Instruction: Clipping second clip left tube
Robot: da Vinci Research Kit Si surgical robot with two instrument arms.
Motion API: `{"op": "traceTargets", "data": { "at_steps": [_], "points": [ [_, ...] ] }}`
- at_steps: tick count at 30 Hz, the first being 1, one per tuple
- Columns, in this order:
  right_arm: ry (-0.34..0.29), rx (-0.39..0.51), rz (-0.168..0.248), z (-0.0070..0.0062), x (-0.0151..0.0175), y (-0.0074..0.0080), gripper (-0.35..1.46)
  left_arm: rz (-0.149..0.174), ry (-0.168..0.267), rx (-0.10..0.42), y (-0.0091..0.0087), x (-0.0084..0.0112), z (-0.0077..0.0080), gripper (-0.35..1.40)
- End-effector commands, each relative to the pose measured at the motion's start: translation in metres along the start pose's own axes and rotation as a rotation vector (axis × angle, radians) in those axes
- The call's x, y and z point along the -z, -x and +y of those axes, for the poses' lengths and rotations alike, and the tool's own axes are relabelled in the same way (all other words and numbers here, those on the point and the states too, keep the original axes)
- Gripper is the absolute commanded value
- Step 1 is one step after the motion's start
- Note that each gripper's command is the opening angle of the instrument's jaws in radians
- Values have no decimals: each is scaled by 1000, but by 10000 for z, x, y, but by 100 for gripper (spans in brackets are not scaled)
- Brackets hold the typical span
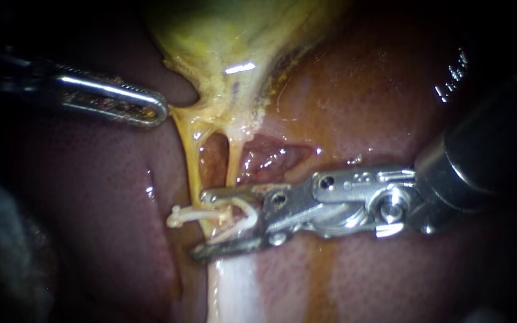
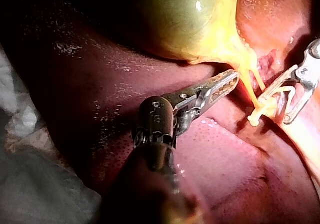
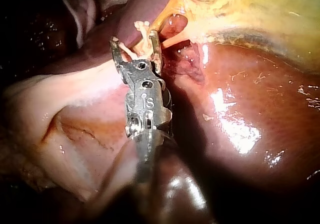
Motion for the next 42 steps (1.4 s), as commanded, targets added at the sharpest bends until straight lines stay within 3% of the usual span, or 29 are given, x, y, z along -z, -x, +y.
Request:
{"op": "traceTargets", "data": {
  "at_steps": [1, 17, 24, 30, 35, 42],
  "points": [
    [-1, 0, 0, 0, 1, 0, 50, 0, 0, 0, 0, 0, 0, -35],
    [-19, -12, 7, 0, 33, -6, 49, 0, 0, 0, 0, 0, 0, -35],
    [-24, -41, 12, 10, 42, 0, 49, 0, 0, -1, 1, 0, 0, -35],
    [-33, -87, 41, 18, 39, 6, 49, 0, -1, -1, 1, 0, 0, -35],
    [-45, -146, 72, 26, 37, 7, 49, 1, -1, -1, 2, -1, 0, -35],
    [-37, -227, 81, 37, 29, 14, 49, 1, -2, -1, 2, -2, -1, -35]
  ]
}}
